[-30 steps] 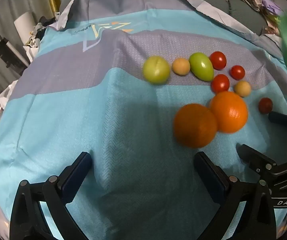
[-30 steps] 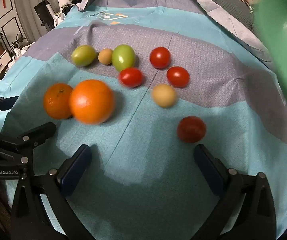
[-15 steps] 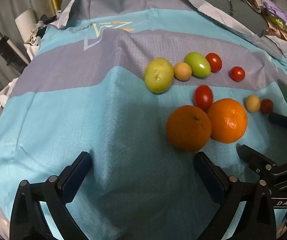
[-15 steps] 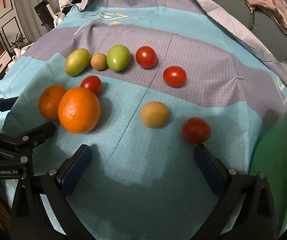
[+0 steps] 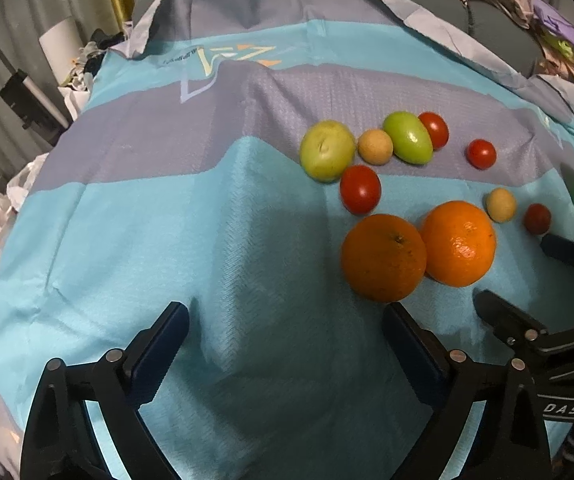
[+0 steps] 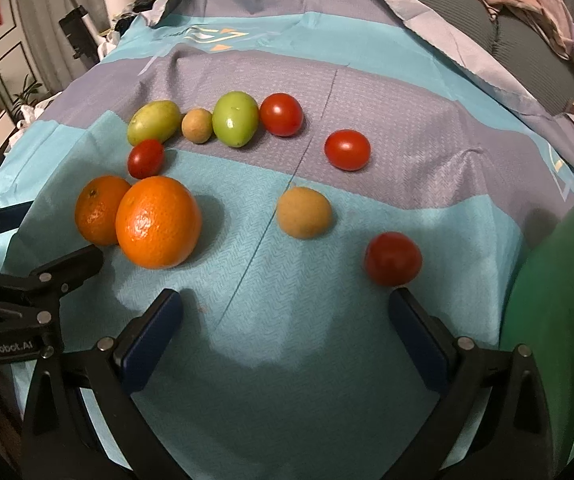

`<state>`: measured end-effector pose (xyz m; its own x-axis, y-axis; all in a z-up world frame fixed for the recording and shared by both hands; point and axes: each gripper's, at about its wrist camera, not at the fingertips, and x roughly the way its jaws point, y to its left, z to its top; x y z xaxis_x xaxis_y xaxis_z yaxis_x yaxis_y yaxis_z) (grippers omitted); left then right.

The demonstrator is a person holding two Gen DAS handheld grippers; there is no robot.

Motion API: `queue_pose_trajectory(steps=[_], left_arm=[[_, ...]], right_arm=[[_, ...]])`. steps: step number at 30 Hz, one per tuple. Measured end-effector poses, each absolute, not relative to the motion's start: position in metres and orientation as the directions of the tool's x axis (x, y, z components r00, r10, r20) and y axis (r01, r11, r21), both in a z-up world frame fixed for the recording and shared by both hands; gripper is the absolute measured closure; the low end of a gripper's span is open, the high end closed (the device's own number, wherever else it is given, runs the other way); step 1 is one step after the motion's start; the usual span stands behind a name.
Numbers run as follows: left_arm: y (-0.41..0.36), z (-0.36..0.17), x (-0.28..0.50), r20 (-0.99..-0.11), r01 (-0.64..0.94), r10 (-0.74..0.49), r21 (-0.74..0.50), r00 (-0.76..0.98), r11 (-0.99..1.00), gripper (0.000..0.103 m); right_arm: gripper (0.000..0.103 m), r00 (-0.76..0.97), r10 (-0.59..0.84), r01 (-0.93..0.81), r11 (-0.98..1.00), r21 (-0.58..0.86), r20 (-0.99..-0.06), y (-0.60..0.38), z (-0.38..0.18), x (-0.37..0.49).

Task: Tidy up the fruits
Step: 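Move the left tool to one orange while the right tool approaches the larger orange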

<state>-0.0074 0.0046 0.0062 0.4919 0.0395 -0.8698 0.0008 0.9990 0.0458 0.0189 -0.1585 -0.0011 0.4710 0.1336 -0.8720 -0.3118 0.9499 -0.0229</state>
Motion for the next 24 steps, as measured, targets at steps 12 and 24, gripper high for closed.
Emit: queue_pose_trajectory(steps=[12,24], left_arm=[[0.018,0.039,-0.017,-0.802,-0.045,0.013,-0.018,0.598,0.999,0.008],[0.034,0.06,-0.021,-0.737,-0.057,-0.097,-0.182,0.669,0.982,0.026]], right_arm=[[0.0,0.53,0.21,-0.328,0.944,0.03,-0.822,-0.172,0.034,0.007],[0.017,0.635,0.281,-0.22,0.959,0.18,-0.72,-0.182,0.071,-0.002]])
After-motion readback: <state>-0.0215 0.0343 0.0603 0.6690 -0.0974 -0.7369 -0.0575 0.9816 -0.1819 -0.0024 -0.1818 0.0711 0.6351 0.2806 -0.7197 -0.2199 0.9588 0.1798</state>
